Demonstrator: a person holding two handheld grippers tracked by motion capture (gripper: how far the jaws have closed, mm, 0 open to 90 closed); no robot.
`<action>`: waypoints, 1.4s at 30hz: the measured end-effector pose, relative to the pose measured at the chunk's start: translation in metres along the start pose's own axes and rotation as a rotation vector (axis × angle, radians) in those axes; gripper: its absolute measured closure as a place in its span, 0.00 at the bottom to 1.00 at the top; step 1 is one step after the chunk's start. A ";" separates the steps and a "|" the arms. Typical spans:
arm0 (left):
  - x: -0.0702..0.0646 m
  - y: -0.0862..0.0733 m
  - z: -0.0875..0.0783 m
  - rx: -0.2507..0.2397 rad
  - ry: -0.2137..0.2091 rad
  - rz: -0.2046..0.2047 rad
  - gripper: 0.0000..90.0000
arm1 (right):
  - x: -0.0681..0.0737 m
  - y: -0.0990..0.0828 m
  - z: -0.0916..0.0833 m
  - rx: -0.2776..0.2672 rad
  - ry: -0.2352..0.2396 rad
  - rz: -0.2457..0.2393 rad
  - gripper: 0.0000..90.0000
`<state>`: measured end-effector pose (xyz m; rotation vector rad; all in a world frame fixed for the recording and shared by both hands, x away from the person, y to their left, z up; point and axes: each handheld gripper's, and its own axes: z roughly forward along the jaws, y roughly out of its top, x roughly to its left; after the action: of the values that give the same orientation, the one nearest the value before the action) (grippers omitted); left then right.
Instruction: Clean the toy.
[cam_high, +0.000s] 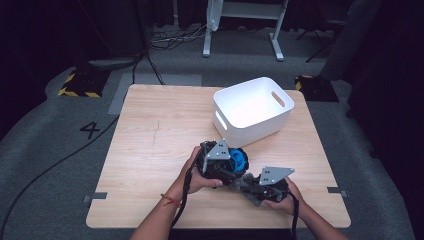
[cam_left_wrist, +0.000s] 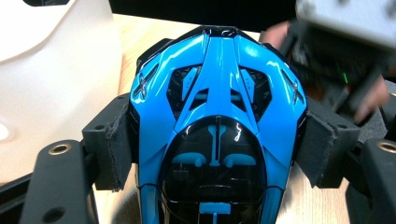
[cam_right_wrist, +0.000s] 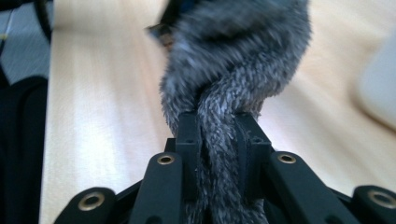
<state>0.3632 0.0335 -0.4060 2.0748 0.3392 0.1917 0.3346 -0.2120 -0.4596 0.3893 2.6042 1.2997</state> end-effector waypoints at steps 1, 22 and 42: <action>0.000 0.000 0.000 0.000 0.000 0.000 0.27 | 0.000 0.000 0.000 0.000 0.000 0.000 0.83; 0.000 0.000 0.000 -0.061 -0.052 -0.008 0.27 | -0.002 0.027 -0.022 -0.096 0.010 -0.058 0.84; 0.004 -0.004 -0.009 -0.044 -0.022 -0.008 0.27 | -0.005 0.012 -0.016 -0.024 -0.013 -0.037 0.84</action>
<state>0.3635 0.0441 -0.4048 2.0307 0.3273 0.1702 0.3362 -0.2185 -0.4399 0.3430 2.5699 1.3107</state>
